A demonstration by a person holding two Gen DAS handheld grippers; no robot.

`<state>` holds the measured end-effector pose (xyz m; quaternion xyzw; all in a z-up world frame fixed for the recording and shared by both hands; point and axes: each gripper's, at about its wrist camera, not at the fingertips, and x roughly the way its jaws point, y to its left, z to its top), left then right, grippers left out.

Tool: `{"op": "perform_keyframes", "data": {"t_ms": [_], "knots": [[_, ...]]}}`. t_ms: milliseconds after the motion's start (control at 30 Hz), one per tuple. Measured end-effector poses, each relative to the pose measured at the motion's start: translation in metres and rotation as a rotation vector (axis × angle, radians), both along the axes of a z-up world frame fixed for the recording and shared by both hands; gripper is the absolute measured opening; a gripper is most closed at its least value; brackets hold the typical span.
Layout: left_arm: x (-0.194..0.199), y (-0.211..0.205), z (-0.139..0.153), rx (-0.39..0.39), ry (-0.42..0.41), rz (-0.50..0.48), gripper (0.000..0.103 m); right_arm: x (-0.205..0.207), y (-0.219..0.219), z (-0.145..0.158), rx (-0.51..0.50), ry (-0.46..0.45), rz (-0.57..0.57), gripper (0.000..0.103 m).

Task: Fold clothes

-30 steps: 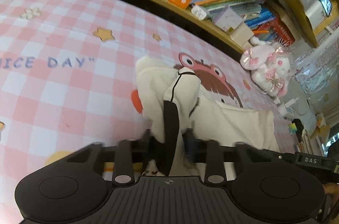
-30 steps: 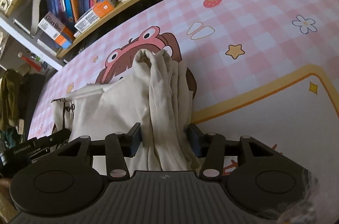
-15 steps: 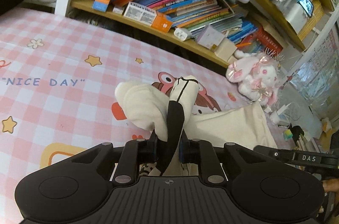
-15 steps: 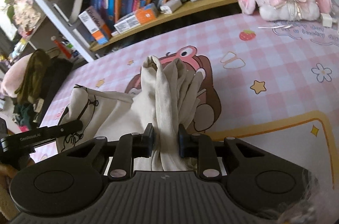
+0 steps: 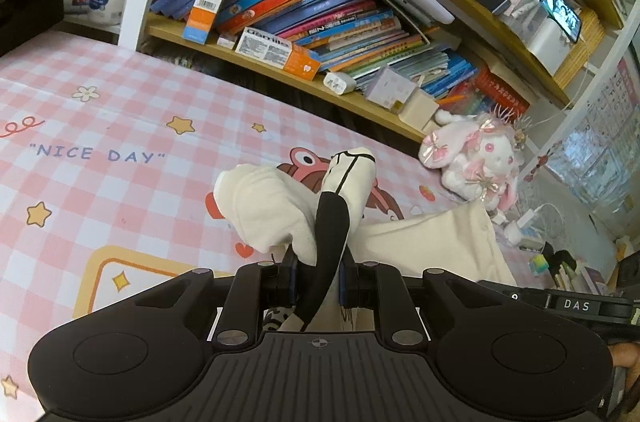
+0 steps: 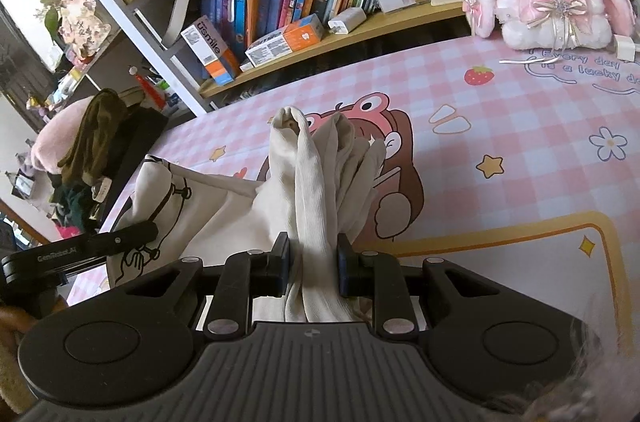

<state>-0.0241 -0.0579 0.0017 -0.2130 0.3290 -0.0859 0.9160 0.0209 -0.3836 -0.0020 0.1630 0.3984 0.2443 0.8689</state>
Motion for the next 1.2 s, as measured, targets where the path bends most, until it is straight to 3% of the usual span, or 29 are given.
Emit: {"op": "perform_keyframes", "data": {"t_ms": [433, 733, 1200], "knots": [[-0.018, 0.003, 0.006, 0.006, -0.004, 0.033, 0.016, -0.007, 0.002, -0.001, 0.021, 0.001, 0.041, 0.021], [-0.010, 0.020, 0.005, -0.023, -0.025, -0.005, 0.016, -0.008, 0.015, 0.003, 0.003, -0.014, 0.020, 0.021], [0.034, 0.111, 0.003, -0.083, -0.029, -0.146, 0.016, -0.006, 0.095, 0.014, -0.035, -0.038, -0.111, 0.021]]}}
